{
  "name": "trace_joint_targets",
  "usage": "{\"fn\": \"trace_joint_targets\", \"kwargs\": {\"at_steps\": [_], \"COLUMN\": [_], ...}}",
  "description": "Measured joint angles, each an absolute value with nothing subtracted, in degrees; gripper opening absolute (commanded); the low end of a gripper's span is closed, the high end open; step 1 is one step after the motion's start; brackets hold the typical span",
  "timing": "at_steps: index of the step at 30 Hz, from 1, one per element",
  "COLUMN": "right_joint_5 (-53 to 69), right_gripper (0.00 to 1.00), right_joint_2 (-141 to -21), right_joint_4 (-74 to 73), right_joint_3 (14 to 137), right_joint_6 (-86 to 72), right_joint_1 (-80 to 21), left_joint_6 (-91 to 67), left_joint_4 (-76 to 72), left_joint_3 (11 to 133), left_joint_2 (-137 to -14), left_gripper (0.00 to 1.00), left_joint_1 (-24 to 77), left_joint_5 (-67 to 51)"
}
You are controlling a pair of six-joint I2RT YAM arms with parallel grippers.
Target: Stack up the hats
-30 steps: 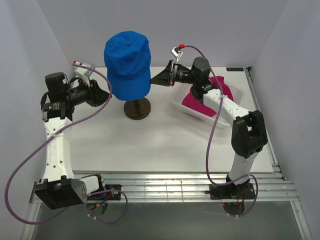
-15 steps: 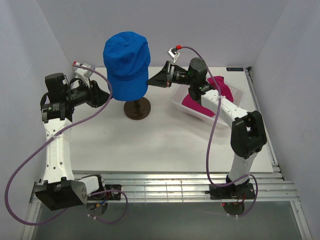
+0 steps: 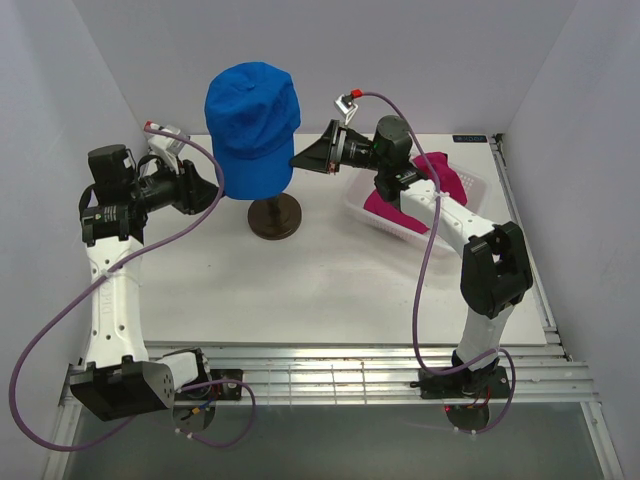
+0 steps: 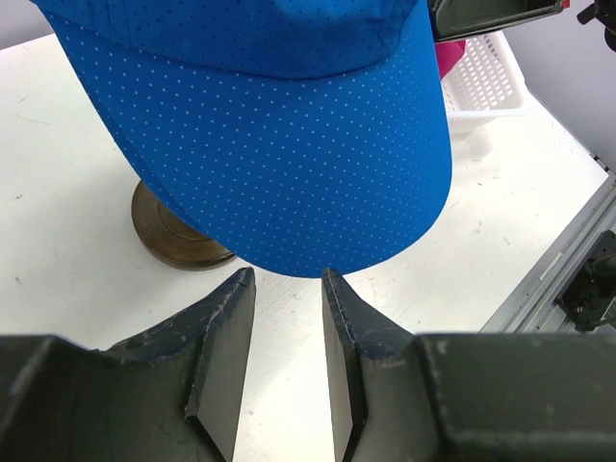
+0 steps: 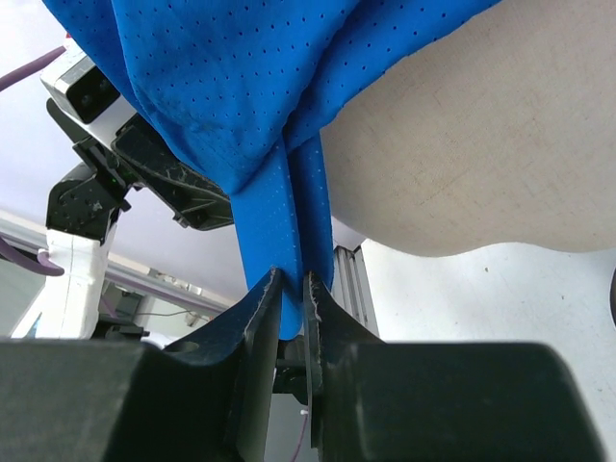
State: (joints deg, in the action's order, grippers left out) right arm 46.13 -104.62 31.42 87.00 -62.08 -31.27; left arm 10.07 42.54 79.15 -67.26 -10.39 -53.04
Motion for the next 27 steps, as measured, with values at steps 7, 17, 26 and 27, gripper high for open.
{"fn": "trace_joint_targets", "kwargs": {"at_steps": [7, 17, 26, 27], "right_joint_5": [45.04, 44.49, 43.07, 42.74], "right_gripper": [0.23, 0.30, 0.57, 0.58], "right_joint_2": [-104.60, -104.62, -103.26, -102.56], "right_joint_4": [31.07, 30.09, 21.67, 19.88], "right_joint_3": [87.00, 87.00, 87.39, 87.39], "right_joint_6": [-61.98, -61.34, -54.70, -53.36], "right_joint_1": [-31.51, -31.53, -30.70, -30.26], "left_joint_6": [10.09, 11.00, 13.37, 13.54], "left_joint_4": [43.35, 43.92, 47.94, 48.31], "left_joint_3": [79.48, 79.50, 82.72, 83.40], "left_joint_2": [-67.26, -67.20, -67.16, -67.16], "left_gripper": [0.49, 0.58, 0.60, 0.60], "left_joint_1": [-10.39, -10.39, -10.39, -10.39], "left_joint_5": [-53.19, -53.12, -53.25, -53.45]}}
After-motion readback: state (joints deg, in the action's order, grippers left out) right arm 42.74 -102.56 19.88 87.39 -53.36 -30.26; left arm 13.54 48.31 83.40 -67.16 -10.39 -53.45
